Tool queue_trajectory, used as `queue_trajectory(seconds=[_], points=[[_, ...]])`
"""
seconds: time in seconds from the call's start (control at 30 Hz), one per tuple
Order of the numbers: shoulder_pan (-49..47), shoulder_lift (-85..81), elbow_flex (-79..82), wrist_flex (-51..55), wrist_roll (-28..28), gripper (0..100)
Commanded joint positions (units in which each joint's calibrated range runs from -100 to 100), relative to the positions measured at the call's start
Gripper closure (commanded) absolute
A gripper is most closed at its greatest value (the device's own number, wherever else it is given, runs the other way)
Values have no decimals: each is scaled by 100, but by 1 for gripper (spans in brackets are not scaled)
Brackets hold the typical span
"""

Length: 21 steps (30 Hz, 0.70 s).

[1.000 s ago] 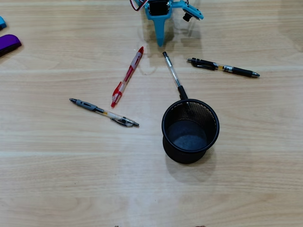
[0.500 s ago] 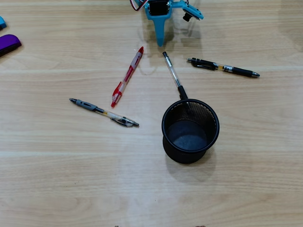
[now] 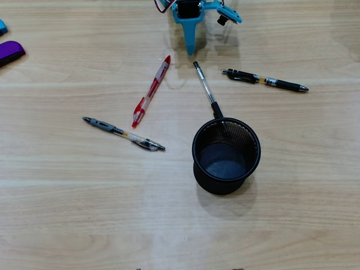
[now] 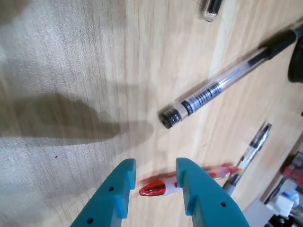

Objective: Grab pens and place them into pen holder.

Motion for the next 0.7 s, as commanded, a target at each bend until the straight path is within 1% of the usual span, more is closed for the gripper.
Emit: queue_trajectory(seconds=[0.0, 0.17, 0.6, 0.67], points=[[151, -17, -203, 195, -16, 89], [425, -17, -203, 169, -21, 89], [505, -9, -194, 152, -32, 89], [634, -9, -221, 144, -42, 89]])
